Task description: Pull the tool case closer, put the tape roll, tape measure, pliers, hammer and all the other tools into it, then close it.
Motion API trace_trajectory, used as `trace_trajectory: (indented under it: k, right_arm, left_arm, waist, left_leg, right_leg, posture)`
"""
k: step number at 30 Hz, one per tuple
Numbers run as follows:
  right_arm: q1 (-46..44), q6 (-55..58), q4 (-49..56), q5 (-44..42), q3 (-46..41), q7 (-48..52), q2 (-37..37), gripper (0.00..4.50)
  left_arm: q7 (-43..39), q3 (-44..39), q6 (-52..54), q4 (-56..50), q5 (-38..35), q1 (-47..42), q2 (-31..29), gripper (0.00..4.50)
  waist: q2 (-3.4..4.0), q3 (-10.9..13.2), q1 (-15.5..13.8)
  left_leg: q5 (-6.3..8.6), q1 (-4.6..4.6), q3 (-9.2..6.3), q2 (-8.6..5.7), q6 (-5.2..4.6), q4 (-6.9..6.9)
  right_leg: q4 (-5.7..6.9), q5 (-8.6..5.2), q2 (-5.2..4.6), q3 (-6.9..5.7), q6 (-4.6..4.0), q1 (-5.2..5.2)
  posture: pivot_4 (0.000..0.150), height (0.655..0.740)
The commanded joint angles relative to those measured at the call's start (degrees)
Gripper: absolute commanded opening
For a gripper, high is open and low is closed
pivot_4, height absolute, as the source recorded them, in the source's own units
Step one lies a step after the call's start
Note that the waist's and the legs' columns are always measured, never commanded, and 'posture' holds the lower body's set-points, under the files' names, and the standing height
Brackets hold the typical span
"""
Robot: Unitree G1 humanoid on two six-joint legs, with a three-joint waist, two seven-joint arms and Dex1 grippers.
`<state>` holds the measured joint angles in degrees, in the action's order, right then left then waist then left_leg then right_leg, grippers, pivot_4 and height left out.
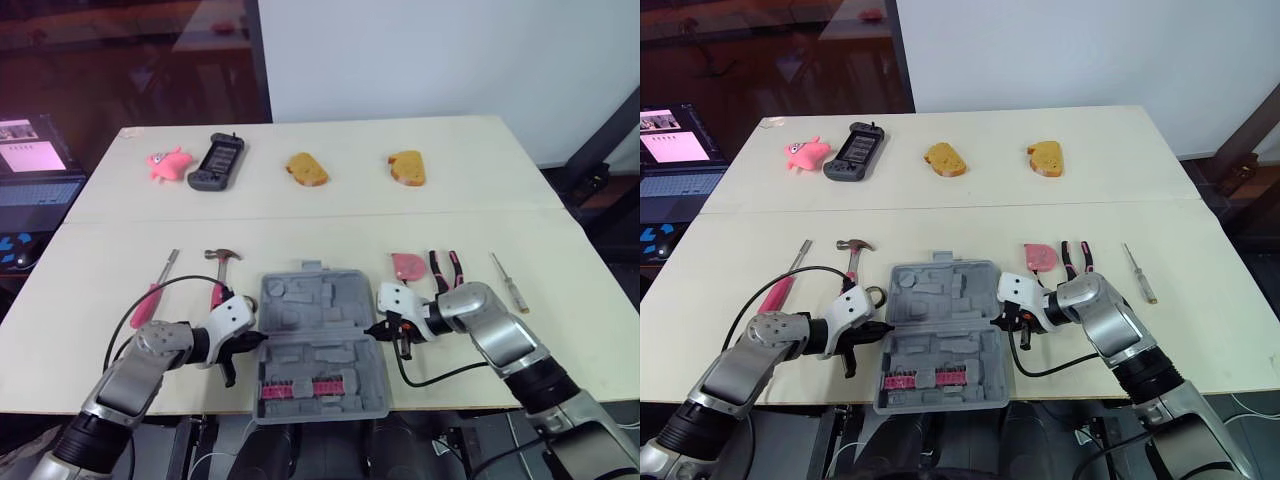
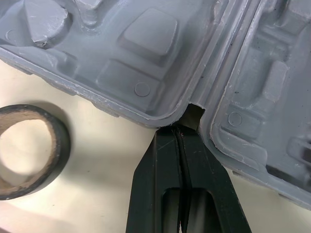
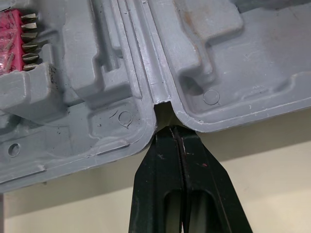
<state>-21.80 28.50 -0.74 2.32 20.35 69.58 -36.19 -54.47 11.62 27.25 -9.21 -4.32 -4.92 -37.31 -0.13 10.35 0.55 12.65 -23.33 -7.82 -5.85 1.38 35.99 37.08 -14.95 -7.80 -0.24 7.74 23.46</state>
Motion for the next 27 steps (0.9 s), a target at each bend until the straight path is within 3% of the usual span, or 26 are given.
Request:
trace_trajectory:
  k: [1, 27]
  right_arm:
    - [0.49, 0.48, 1.84, -1.15, 1.22, 0.66, -0.37, 0.03]
    - [3.42, 4.25, 5.82, -3.1, 2.62, 0.12, -0.55, 0.03]
  left_arm:
    - [-1.1, 2.33, 0.7, -1.93, -0.8, 1.0, -0.08, 0.0]
    - [-1.18, 1.97, 4.15, -5.02, -2.25, 3.63, -1.81, 0.0]
  waist:
    - [0.0, 0.0, 0.01]
    - [-0.03, -0.04, 0.05]
  left_leg:
    - [0.0, 0.0, 0.0, 0.0, 0.0, 0.0]
    - [0.02, 0.01, 0.0, 0.03, -0.01, -0.02]
  right_leg:
    - [0.0, 0.0, 0.0, 0.0, 0.0, 0.0]
    - [-0.02, -0.01, 0.01, -0.01, 0.0, 0.0]
  posture:
    - [0.15, 0.74]
    - [0.15, 0.74]
